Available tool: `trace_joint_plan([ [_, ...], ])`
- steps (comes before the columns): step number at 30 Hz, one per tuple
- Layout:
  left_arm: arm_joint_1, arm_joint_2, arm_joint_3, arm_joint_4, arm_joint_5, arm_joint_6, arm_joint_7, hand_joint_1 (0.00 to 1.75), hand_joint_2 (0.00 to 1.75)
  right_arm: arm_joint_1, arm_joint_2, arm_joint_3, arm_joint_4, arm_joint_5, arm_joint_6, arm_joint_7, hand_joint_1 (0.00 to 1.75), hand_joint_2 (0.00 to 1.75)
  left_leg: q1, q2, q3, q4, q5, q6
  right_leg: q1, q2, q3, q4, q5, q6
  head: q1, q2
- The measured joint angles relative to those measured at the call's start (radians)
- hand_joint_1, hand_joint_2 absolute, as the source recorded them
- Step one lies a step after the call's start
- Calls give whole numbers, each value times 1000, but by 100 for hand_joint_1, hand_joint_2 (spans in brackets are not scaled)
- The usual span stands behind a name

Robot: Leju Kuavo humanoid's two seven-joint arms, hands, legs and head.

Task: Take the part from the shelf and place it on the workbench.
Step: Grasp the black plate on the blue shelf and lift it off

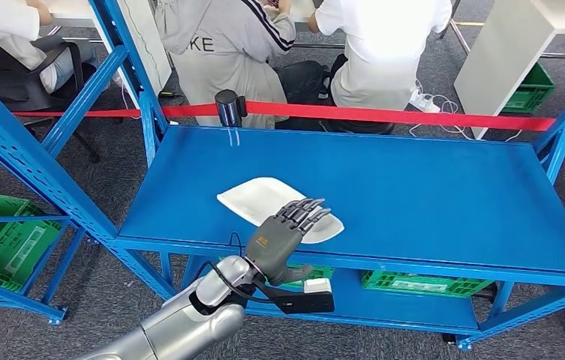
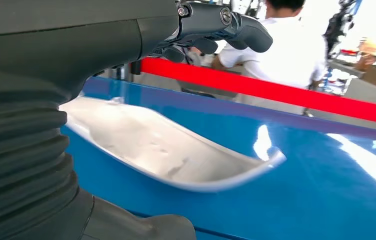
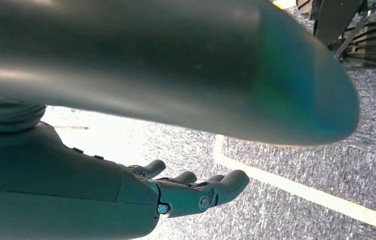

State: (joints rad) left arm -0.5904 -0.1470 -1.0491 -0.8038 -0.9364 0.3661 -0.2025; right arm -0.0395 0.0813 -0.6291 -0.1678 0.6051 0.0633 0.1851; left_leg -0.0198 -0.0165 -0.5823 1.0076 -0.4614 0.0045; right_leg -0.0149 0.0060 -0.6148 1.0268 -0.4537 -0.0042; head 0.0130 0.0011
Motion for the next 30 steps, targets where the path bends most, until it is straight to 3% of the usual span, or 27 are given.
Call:
trace_joint_plan([
  [21,-1,-8,-61,-44,-8,12,49,0,175,-1,3,-10,0,20,5,-8,0,0,0,0,1,0,0,0,0,0,1,0,0,0,0,0],
  [30,-82,-68,-61,185,-40,57,91,0,175,-3,3,-10,0,56,15,-3,0,0,0,0,1,0,0,1,0,0,2,0,0,1,0,0],
])
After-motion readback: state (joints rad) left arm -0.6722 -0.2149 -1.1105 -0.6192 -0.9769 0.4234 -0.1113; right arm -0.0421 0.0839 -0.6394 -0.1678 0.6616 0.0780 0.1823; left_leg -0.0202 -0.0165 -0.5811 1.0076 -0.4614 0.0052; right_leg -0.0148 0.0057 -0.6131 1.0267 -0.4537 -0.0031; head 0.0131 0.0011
